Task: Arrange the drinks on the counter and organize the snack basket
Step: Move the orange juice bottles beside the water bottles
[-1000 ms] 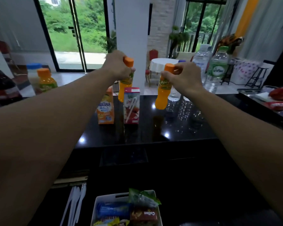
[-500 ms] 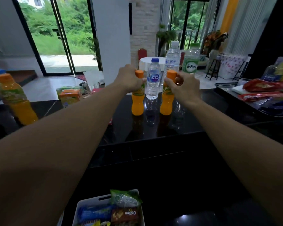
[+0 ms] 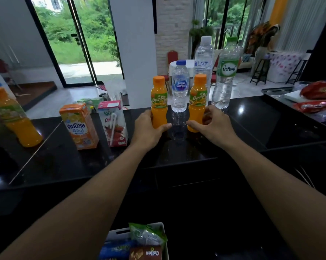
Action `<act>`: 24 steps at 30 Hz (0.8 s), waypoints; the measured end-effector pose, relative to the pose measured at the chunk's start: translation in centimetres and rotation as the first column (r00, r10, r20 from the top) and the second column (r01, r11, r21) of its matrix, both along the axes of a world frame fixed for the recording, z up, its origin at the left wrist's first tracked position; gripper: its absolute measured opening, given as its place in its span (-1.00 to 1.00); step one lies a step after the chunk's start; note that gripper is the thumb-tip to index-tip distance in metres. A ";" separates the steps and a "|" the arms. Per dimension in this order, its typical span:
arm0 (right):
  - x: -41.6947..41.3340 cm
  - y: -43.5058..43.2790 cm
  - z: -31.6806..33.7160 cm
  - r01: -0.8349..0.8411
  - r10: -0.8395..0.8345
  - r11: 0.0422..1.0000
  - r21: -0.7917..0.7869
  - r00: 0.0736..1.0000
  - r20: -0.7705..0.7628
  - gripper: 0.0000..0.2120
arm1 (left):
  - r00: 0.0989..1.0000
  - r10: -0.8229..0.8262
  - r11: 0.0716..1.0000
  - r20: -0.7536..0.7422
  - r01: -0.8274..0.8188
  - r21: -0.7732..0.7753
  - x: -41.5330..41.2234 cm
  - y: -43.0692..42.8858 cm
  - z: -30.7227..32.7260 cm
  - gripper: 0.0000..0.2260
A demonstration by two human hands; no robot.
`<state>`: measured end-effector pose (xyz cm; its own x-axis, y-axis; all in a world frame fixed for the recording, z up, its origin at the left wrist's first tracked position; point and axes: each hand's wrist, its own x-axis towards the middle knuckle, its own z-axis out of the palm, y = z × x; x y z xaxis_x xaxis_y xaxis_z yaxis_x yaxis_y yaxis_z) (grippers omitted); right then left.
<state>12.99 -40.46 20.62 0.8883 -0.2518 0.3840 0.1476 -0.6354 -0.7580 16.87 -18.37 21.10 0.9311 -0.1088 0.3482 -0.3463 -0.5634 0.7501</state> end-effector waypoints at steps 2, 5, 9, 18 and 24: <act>0.1 0.0 -0.1 -0.001 0.001 1.000 -0.003 1.000 0.003 -0.45 | 1.000 0.021 1.000 0.020 -0.021 0.011 0.9 -0.4 0.2 -0.52; 0.3 -0.1 0.0 -0.012 0.013 1.000 -0.017 1.000 0.018 -0.44 | 0.999 0.041 0.999 0.030 -0.041 0.012 2.6 -1.4 0.8 -0.56; 0.7 -0.5 -0.2 -0.026 0.027 0.999 -0.020 0.998 0.050 -0.43 | 0.996 0.084 0.996 0.029 -0.084 0.000 5.4 -2.8 1.6 -0.56; 1.2 -0.8 -0.5 -0.028 0.028 1.000 0.000 0.998 0.061 -0.41 | 0.989 0.150 0.988 0.004 -0.150 0.028 9.5 -4.3 1.5 -0.57; 1.1 -0.8 -0.6 -0.024 0.024 1.000 0.006 0.998 0.059 -0.41 | 0.989 0.150 0.988 -0.006 -0.150 0.048 9.3 -4.2 1.1 -0.57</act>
<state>14.11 -41.26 20.07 0.8701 -0.2335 0.4341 0.2073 -0.6256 -0.7521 26.14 -22.54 22.18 0.9414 0.0162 0.3369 -0.2482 -0.6433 0.7243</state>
